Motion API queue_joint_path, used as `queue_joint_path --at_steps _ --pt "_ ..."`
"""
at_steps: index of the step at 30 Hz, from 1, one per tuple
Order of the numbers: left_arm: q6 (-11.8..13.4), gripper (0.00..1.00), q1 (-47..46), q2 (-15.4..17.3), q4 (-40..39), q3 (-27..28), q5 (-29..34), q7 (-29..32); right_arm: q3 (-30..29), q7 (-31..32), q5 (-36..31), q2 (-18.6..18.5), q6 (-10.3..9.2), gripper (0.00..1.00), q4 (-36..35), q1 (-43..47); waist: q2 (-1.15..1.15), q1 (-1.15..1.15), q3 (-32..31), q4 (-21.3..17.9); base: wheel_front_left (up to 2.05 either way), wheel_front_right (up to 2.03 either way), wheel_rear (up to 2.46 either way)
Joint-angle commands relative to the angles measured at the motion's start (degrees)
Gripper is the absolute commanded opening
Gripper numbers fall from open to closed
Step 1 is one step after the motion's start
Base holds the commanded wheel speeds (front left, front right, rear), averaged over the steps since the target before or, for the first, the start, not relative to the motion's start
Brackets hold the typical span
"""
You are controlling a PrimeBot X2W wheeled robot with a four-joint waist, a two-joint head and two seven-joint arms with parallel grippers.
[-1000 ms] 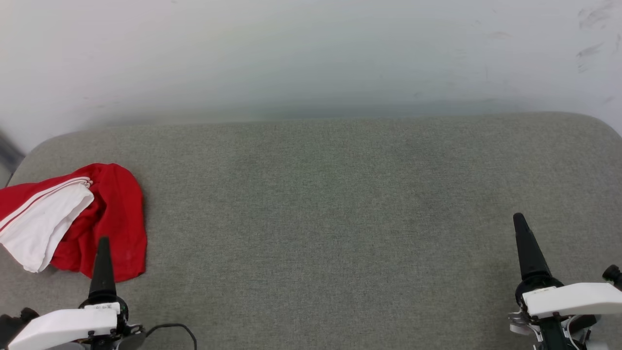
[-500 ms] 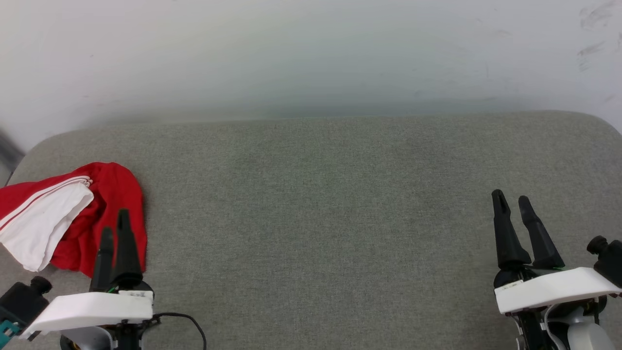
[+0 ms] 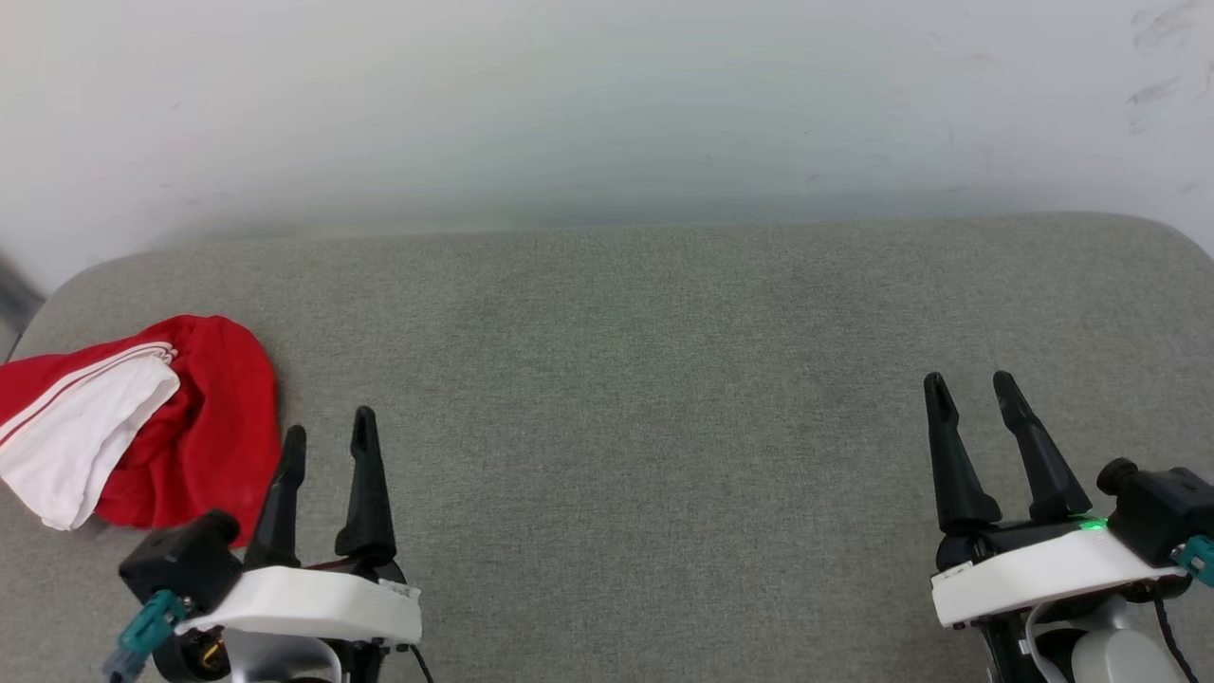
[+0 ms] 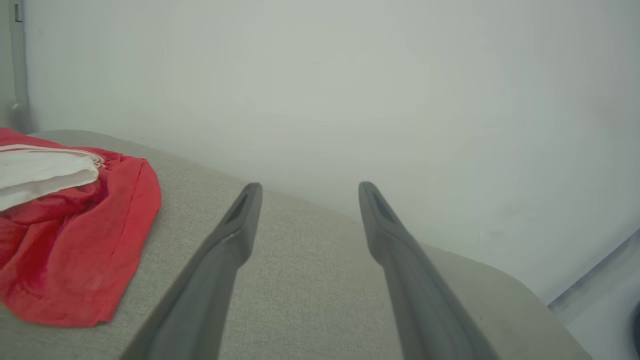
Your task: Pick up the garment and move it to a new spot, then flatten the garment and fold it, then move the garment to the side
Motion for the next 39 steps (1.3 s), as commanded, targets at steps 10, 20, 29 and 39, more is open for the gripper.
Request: queue_joint_path --at_steps 10,20,29,39 --pt "6.59 1.0 0.24 4.99 0.99 -7.4 7.14 -1.98 -0.09 -1.94 -7.83 -0.03 0.01 1.0 1.22 0.57 0.0 0.0 0.15 -0.21 0.0 0.0 0.0" --pt "10.75 1.0 -0.28 7.6 1.56 -12.68 11.07 -3.34 -0.76 -3.35 -14.13 -0.01 0.01 1.0 3.05 0.85 0.0 0.0 0.66 -0.24 0.0 0.0 0.0" --pt "11.5 1.0 0.08 8.44 2.02 -14.53 14.05 -4.39 -0.1 -4.36 -16.93 0.0 0.01 1.0 3.49 0.5 0.0 0.0 1.02 -0.41 0.0 0.0 0.0" --pt "9.45 1.0 1.11 7.24 1.89 -13.76 16.45 -5.63 -0.43 -5.57 -18.75 0.0 0.0 1.0 3.13 0.66 0.0 0.0 1.01 -0.42 0.0 0.0 0.0"
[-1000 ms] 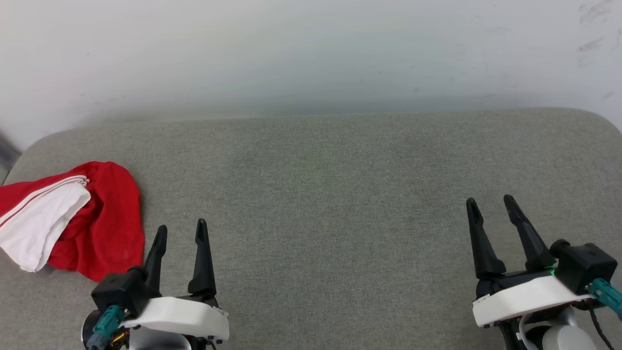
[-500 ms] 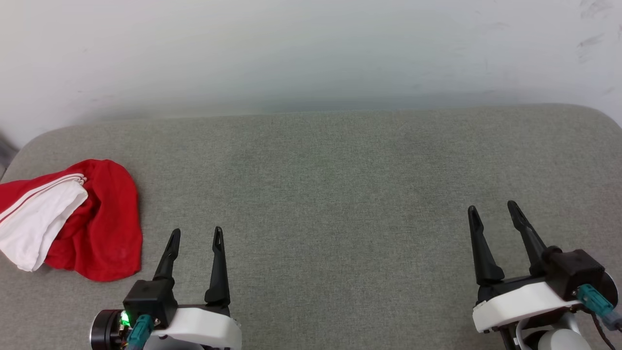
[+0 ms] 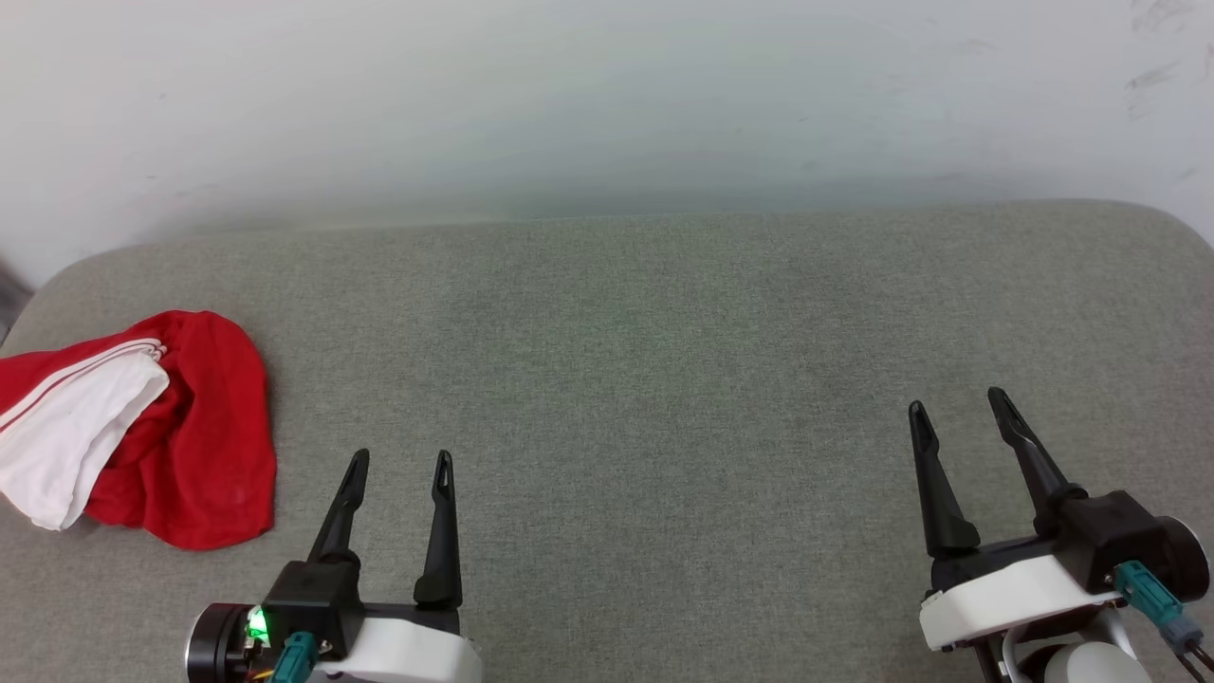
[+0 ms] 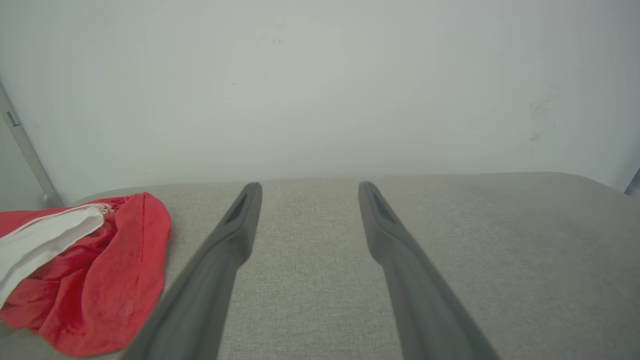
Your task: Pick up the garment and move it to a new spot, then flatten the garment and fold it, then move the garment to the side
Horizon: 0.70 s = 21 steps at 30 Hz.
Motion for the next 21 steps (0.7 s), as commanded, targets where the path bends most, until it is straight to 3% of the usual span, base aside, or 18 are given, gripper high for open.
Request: queue_joint_path --at_steps 1,11,21 --pt "-0.28 1.0 0.16 -0.09 -0.55 0.3 0.65 -0.42 0.08 -0.47 -0.3 0.03 -0.01 1.0 -0.38 0.12 0.0 0.0 0.0 0.02 0.0 0.0 0.0" --pt "-8.19 1.0 2.45 -5.0 -0.96 6.38 2.19 -1.48 1.21 -1.54 5.41 0.04 -0.01 1.0 2.15 0.37 0.0 0.0 0.02 -0.07 0.0 0.0 0.0" --pt "-14.18 1.0 3.69 -8.21 0.05 10.98 7.34 -2.49 1.87 -2.54 3.93 0.06 -0.01 1.0 4.08 -0.43 0.0 0.0 -0.13 -0.39 0.0 0.0 0.0"
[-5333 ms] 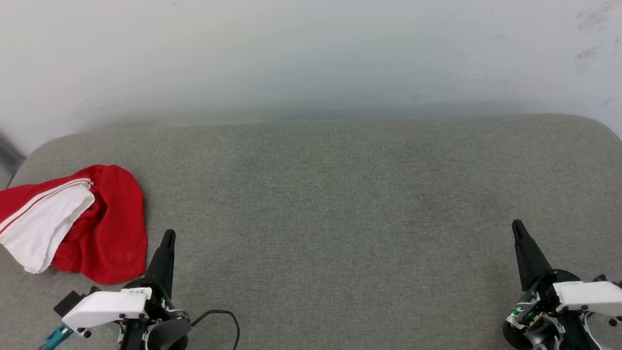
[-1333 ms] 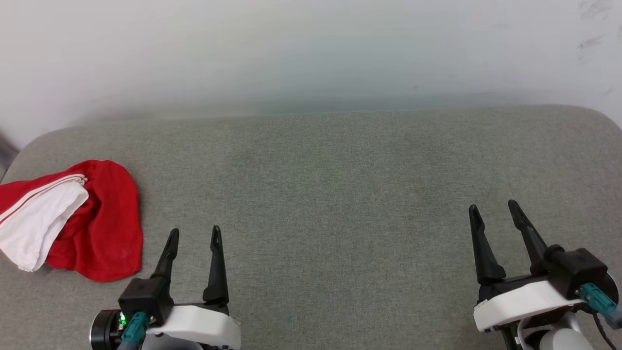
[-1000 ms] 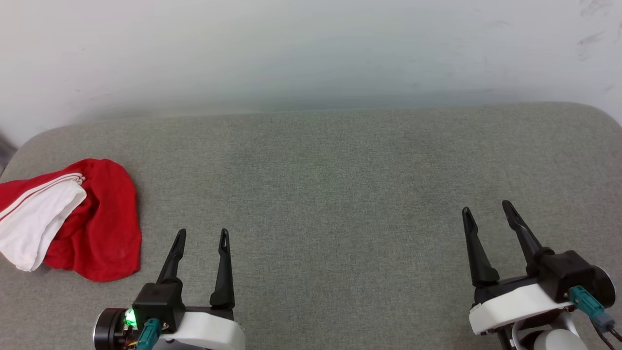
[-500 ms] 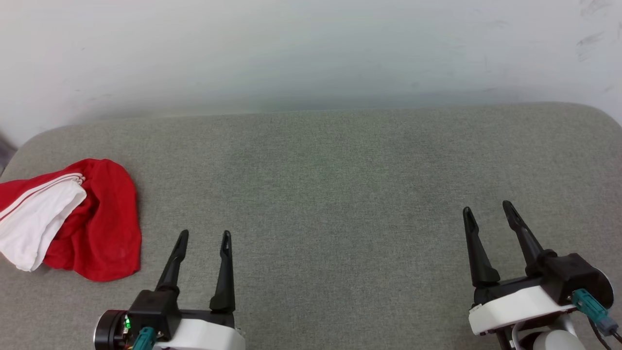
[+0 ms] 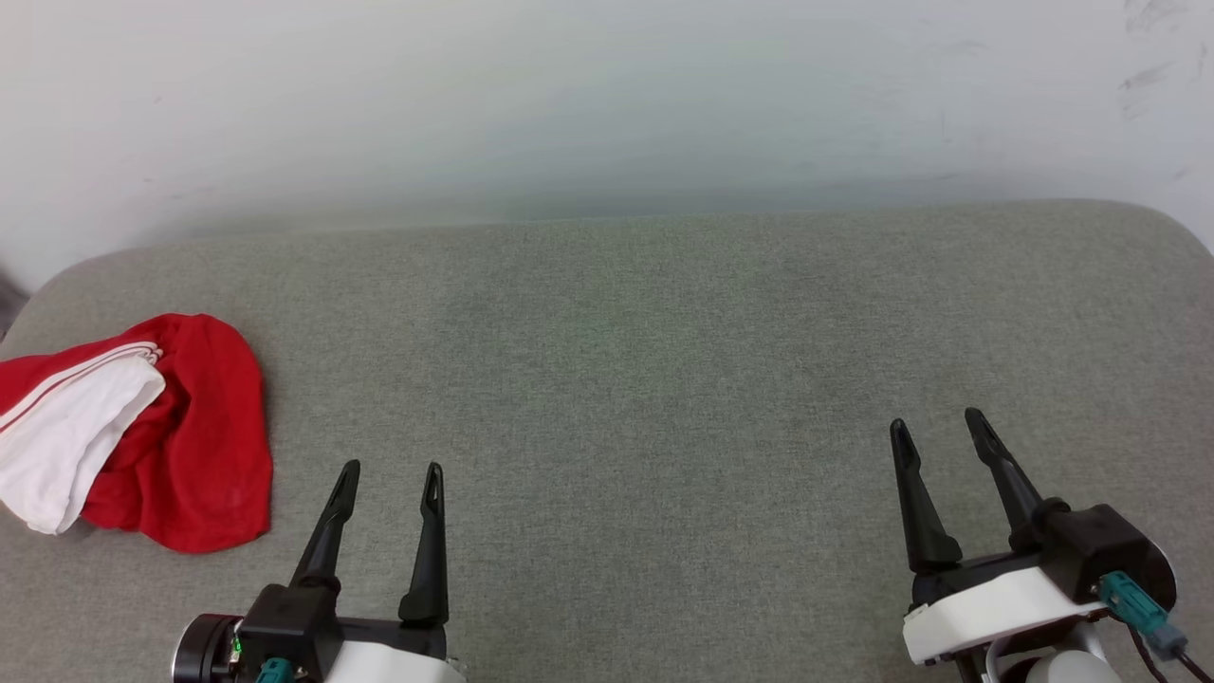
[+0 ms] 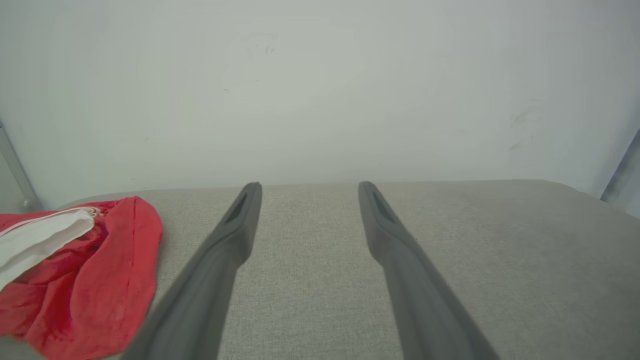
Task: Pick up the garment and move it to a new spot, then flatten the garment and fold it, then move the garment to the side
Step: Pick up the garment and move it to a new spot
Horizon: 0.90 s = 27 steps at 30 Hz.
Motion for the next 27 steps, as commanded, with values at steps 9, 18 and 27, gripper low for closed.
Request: queue_joint_path --at_steps 9,18,27 --pt "-2.28 1.0 0.09 -0.98 0.72 2.03 2.04 -0.48 0.05 -0.48 -1.19 0.07 -0.02 1.0 0.38 -0.44 0.0 0.0 0.48 0.35 0.0 0.0 0.0" --pt "-3.0 1.0 -0.19 -1.09 0.97 3.27 1.87 -0.42 0.83 -0.45 -1.41 0.07 -0.02 1.0 0.07 0.09 0.0 0.0 0.87 3.91 0.0 0.0 0.0" --pt "-3.54 1.0 0.78 -1.1 1.13 4.74 2.38 -0.42 2.98 -0.45 -1.26 0.07 -0.02 1.0 -0.5 1.29 0.0 0.0 0.01 11.52 0.0 0.0 0.0"
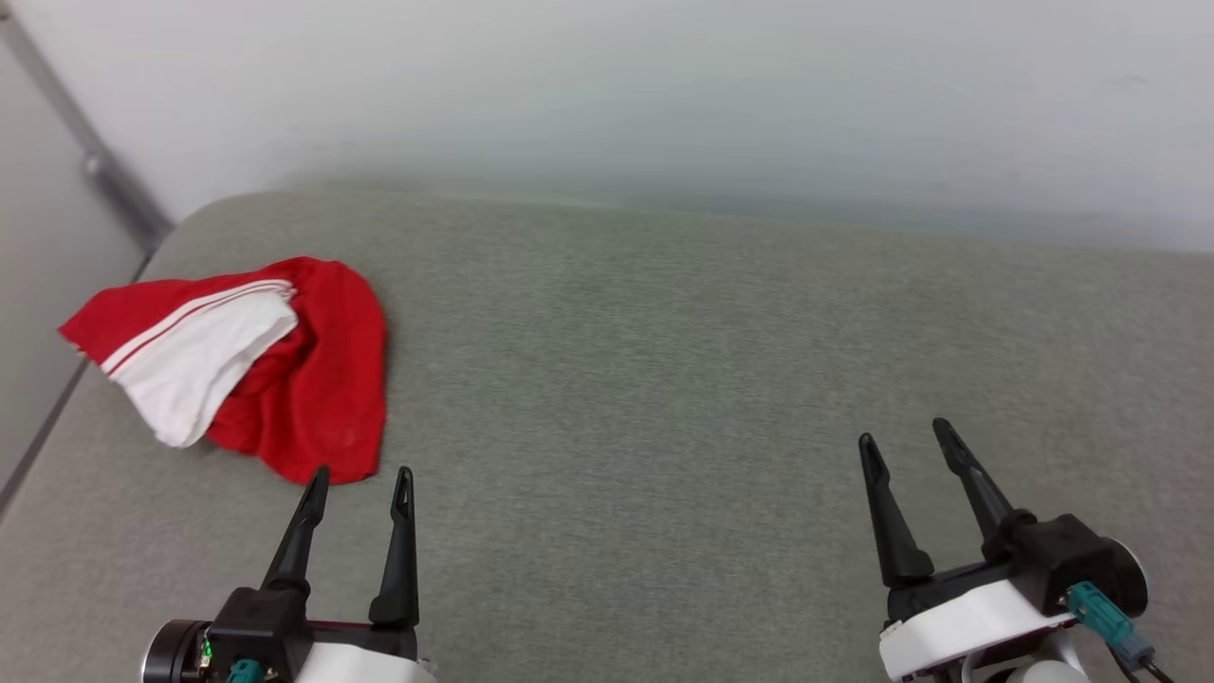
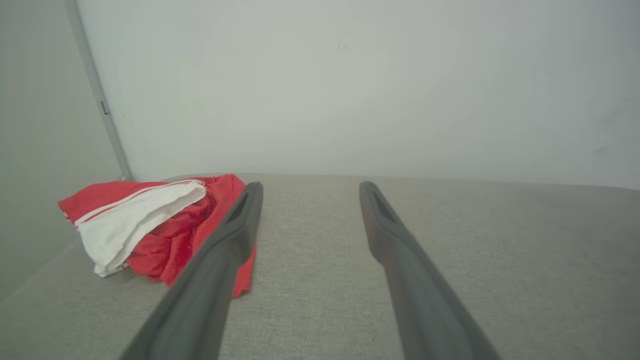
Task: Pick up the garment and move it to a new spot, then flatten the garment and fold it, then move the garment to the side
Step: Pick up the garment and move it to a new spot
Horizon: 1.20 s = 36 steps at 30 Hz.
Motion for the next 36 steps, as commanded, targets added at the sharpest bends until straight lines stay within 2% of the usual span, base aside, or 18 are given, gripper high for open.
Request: queue_joint_path --at_steps 1,9,10,18,27,36 --pt "-0.21 1.0 0.68 -0.08 0.06 0.28 0.38 -0.16 0.61 -0.14 0.39 0.07 -0.02 1.0 -0.4 0.74 0.0 0.0 -0.55 3.68 0.0 0.0 0.0" --pt "-0.72 1.0 1.43 -0.09 -0.09 1.89 0.98 -0.16 3.34 -0.14 0.71 0.06 -0.02 1.0 -0.52 1.12 0.0 0.0 -1.67 10.67 0.0 0.0 0.0" --pt "-1.07 1.0 1.97 -0.07 0.02 2.12 1.19 -0.16 3.86 -0.14 0.93 0.06 -0.02 1.0 -0.69 1.64 0.0 0.0 -2.25 13.06 0.0 0.0 0.0" --pt "-1.33 1.0 2.67 -0.08 -0.36 2.37 1.24 -0.16 5.15 -0.14 0.94 0.06 -0.02 1.0 -0.82 2.4 0.0 0.0 -3.31 17.33 0.0 0.0 0.0" --pt "-1.06 1.0 2.77 -0.07 -0.04 2.49 0.24 -0.16 6.53 -0.14 0.35 0.06 -0.02 1.0 -1.13 2.41 0.0 0.0 -2.85 20.45 0.0 0.0 0.0" --pt "-0.47 1.0 3.09 -0.08 -1.03 2.88 -0.36 -0.16 7.09 -0.14 0.61 0.06 -0.02 1.0 -0.96 1.04 0.0 0.0 -2.39 20.87 0.0 0.0 0.0"
